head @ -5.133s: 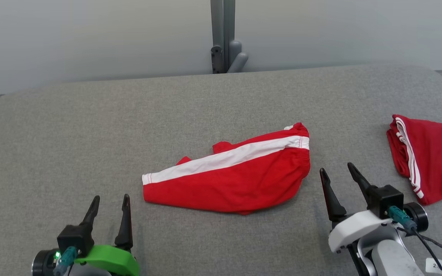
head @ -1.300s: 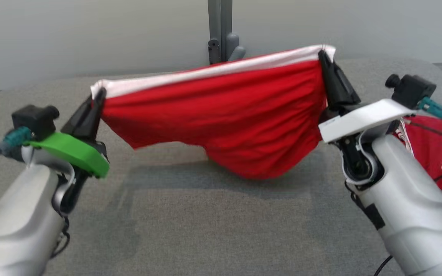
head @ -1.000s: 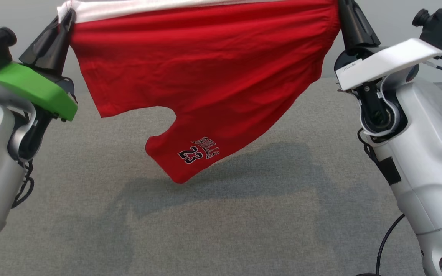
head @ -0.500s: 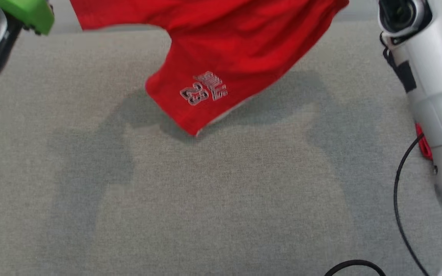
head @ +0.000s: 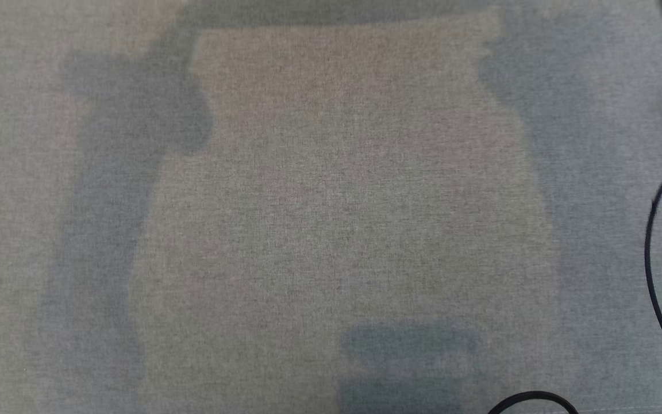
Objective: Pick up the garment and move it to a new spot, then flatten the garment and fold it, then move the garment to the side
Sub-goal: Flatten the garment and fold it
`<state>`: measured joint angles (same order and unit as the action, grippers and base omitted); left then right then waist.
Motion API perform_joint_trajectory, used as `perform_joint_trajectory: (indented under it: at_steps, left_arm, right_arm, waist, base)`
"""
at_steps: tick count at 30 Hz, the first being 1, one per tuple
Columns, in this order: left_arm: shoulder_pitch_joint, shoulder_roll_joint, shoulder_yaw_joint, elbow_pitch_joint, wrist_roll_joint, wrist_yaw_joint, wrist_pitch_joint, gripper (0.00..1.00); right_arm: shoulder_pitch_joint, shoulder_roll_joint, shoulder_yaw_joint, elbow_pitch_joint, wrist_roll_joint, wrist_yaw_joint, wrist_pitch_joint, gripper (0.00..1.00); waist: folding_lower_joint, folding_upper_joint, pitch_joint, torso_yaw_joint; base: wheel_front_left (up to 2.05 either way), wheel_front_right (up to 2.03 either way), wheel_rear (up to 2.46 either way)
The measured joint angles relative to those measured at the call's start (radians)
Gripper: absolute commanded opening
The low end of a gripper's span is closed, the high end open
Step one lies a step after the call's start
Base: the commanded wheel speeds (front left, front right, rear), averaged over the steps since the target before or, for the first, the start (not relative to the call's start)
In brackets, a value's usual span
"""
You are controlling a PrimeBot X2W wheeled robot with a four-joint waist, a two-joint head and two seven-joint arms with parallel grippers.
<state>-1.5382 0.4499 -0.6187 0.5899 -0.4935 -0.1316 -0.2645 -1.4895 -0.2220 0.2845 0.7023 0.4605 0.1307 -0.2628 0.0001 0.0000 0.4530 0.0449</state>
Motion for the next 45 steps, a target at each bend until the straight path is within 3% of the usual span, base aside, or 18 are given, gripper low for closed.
perform_joint_trajectory:
  at_steps: [2, 5, 8, 13, 19, 22, 29, 45]
  left_arm:
    - [0.144, -0.033, 0.026, -0.026, -0.005, 0.0, 0.001, 0.0]
    - [0.261, -0.046, 0.077, -0.05, -0.019, 0.0, 0.001, 0.0]
    - [0.464, -0.098, 0.104, -0.072, -0.045, 0.0, 0.001, 0.0]
    - [0.693, -0.142, 0.1, -0.108, -0.053, 0.0, 0.001, 0.0]
    - [0.887, -0.163, 0.154, -0.126, -0.067, 0.0, 0.001, 0.0]
    - [0.994, -0.179, 0.178, -0.129, -0.064, 0.0, 0.001, 0.0]
    - [1.206, -0.218, 0.274, -0.132, -0.062, 0.0, 0.001, 0.0]
    - [1.561, -0.273, 0.41, -0.164, -0.068, 0.0, 0.001, 0.0]
  right_arm:
    - [0.118, -0.026, 0.087, -0.022, 0.034, 0.001, 0.001, 0.0]
    - [0.21, -0.064, 0.151, -0.047, 0.104, 0.0, 0.0, 0.0]
    - [0.378, -0.102, 0.223, -0.091, 0.212, 0.0, 0.0, 0.0]
    - [0.587, -0.159, 0.324, -0.207, 0.318, 0.0, 0.0, 0.0]
    - [0.787, -0.196, 0.325, -0.297, 0.395, 0.0, 0.0, 0.0]
    - [0.883, -0.211, 0.376, -0.324, 0.351, 0.0, 0.0, 0.0]
    - [1.073, -0.182, 0.378, -0.342, 0.281, 0.0, 0.0, 0.0]
    - [1.39, -0.153, 0.358, -0.368, 0.285, 0.0, 0.0, 0.0]
  waist:
    - [0.0, 0.0, 0.031, 0.007]
    - [0.0, 0.0, 0.056, 0.011]
    - [0.0, 0.0, 0.068, 0.014]
    - [0.0, 0.0, 0.036, 0.016]
    - [-0.0001, 0.0, -0.037, 0.016]
    - [-0.0001, 0.0, -0.09, 0.013]
    - [-0.0002, 0.0, -0.226, 0.001]
    - [-0.0002, 0.0, -0.487, -0.009]
  base:
    - [0.0, 0.0, 0.0]
    - [0.0, 0.0, 0.0]
    - [0.0, 0.0, 0.0]
    - [0.0, 0.0, 0.0]
    - [0.0, 0.0, 0.0]
    - [0.0, 0.0, 0.0]
    - [0.0, 0.0, 0.0]
    - [0.0, 0.0, 0.0]
